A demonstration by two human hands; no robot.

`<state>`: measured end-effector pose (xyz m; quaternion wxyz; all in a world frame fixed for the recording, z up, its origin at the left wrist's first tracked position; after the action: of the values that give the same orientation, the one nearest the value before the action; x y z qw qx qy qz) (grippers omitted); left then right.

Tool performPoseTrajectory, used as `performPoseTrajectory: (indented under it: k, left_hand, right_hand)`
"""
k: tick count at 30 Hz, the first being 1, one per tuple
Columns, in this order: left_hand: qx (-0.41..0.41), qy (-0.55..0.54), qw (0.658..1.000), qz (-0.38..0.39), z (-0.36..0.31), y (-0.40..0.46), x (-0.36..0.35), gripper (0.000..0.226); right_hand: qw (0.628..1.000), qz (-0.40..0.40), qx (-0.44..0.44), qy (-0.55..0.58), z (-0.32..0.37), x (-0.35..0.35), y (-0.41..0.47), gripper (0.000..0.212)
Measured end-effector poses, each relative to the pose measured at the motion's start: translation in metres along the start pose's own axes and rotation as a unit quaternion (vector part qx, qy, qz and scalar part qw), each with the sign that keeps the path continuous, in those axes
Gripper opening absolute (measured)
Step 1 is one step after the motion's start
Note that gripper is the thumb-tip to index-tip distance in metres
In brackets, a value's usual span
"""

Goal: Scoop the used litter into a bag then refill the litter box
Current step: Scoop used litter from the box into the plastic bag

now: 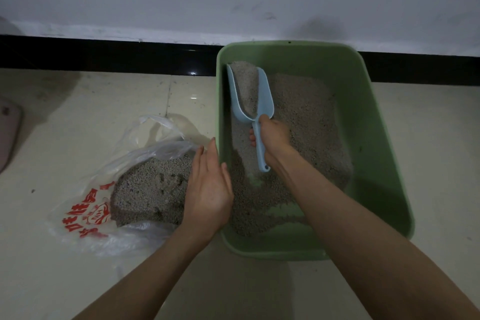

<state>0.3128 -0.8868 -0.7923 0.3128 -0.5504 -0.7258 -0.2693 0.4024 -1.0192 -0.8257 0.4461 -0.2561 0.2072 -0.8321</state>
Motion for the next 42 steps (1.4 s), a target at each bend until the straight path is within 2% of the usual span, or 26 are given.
performPoseTrajectory:
  k: [13,24,30,36,39,42]
  left_hand:
    - [-0.006,-0.001,1.000,-0.005,0.002,0.000,0.000,0.050]
    - [0.006,0.019,1.000,0.013,0.002,0.002,-0.001,0.051]
    - [0.012,0.049,0.998,0.033,0.002,0.003,0.001,0.051]
    - [0.003,0.081,0.995,0.059,-0.001,0.005,0.004,0.054]
    - [-0.031,0.105,0.991,0.077,-0.001,0.004,0.010,0.056]
    - [-0.113,0.081,0.990,0.037,-0.003,-0.005,0.032,0.055]
  right_hand:
    - [0.999,-0.028,0.024,-0.010,0.004,0.006,0.001,0.018]
    - [0.998,0.008,0.021,-0.058,0.009,0.032,0.001,0.021]
    - [0.990,-0.008,0.104,-0.095,0.027,0.081,-0.010,0.017]
    - [0.983,-0.044,0.150,-0.101,0.024,0.126,-0.026,0.015]
    - [0.980,-0.051,0.162,-0.104,0.020,0.143,-0.035,0.013]
    - [0.978,-0.047,0.167,-0.117,0.014,0.155,-0.043,0.015]
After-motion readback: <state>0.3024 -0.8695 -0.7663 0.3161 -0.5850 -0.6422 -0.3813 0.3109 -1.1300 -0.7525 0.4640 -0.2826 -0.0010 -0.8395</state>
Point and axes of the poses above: each hand's wrist, its own y-axis towards the middle knuckle, its own x-axis out of the back of the hand, z = x × y, the point moved 6 cm from there along y, towards the middle knuckle, and after that the axes turned 15 degrees about -z, right-handed, at the moved point
